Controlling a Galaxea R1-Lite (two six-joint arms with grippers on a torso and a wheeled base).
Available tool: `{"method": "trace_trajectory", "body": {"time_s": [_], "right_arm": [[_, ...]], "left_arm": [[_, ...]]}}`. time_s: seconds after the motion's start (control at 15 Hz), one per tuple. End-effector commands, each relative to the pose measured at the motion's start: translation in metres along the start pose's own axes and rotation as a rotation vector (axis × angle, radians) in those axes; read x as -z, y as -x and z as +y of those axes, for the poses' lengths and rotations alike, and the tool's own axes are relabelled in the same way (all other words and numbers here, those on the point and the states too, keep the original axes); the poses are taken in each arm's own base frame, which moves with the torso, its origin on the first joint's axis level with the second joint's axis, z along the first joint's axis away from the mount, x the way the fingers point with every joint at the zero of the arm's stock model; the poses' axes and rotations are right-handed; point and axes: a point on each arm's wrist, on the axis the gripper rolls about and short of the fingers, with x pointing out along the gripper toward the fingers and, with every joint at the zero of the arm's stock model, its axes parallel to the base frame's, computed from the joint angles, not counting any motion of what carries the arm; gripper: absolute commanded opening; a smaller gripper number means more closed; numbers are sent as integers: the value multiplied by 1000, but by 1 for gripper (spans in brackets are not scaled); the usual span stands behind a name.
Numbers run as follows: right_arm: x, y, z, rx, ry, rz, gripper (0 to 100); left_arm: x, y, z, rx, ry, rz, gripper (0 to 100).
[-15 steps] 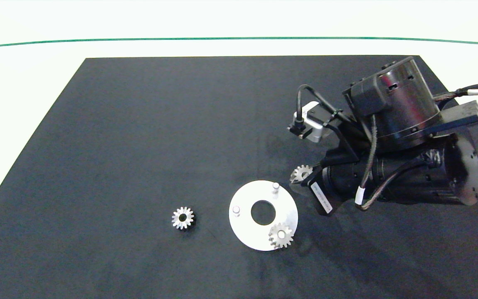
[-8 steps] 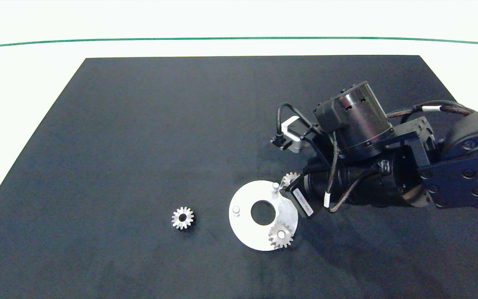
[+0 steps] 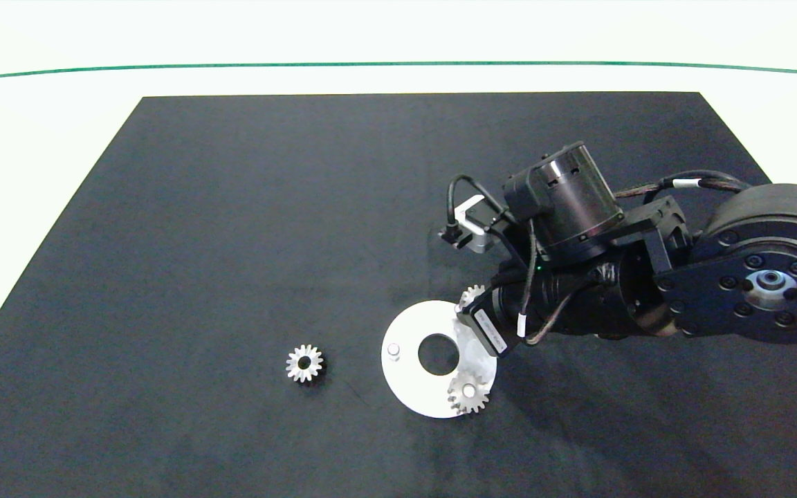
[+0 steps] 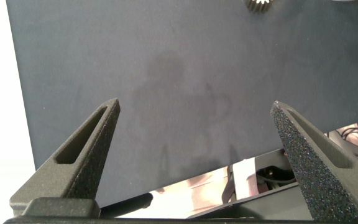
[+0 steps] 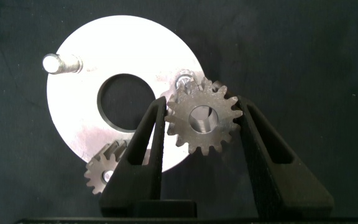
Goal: Install three planetary gears onto the carrier pins
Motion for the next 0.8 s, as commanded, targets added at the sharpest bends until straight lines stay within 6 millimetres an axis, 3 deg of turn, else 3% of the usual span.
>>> {"method": "trace_trajectory", "body": {"time_s": [0.07, 0.8], "right_arm": [[0, -4, 2, -2, 4, 6, 10], [-4, -11, 4, -2, 3, -9, 10]], "left_arm": [[1, 1, 0, 0, -1, -2, 100], [0, 1, 0, -1, -2, -5, 100]]}}
